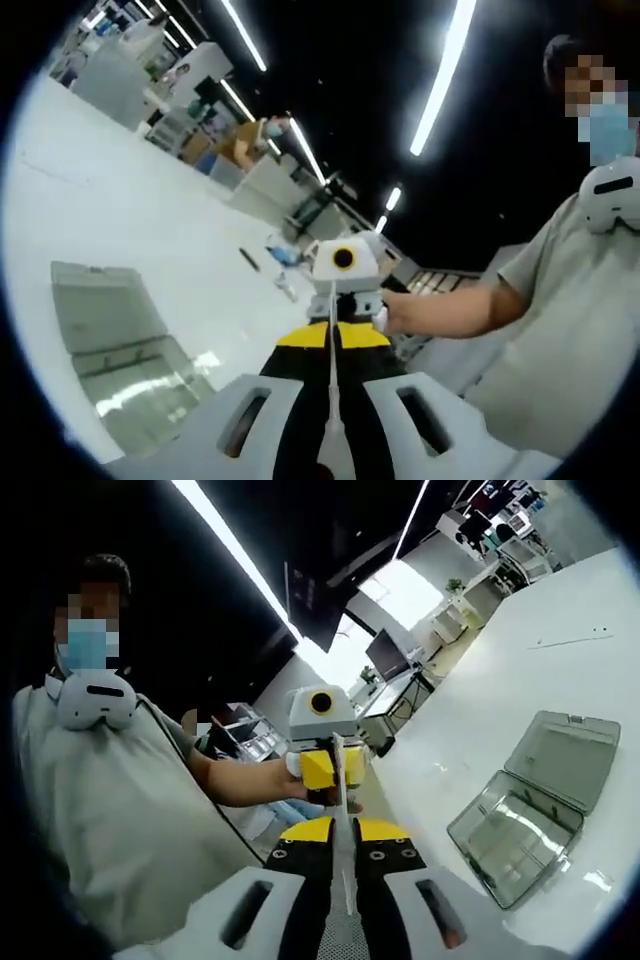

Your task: Insert the divider into the dual guide fixture by aligning both edges with the guide slots and pushing it downward to the bottom, including one-sided entry, uneven engagement, binding, and posture correction.

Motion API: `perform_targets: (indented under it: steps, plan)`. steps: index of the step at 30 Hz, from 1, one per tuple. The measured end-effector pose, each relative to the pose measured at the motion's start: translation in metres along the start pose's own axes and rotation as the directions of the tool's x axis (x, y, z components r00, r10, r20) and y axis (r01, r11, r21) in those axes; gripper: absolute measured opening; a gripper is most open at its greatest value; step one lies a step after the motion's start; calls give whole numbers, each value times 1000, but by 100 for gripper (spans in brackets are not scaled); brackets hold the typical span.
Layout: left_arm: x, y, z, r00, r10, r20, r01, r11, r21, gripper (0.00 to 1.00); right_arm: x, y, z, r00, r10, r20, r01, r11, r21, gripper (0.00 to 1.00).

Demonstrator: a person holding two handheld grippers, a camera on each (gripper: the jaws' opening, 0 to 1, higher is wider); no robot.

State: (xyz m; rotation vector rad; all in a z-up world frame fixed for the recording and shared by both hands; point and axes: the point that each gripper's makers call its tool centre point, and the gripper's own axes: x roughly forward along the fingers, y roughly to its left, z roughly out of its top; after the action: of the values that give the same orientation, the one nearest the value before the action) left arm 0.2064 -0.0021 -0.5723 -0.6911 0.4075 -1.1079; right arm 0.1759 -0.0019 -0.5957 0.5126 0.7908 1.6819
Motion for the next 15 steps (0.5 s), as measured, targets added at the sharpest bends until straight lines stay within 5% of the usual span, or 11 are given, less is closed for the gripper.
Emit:
perform_targets:
  steps: [15]
  plan:
    - [-1, 4, -4, 1000, -18, 20, 19, 1000, -14, 0, 1, 0, -3, 1000, -10, -11, 11, 998, 63, 0]
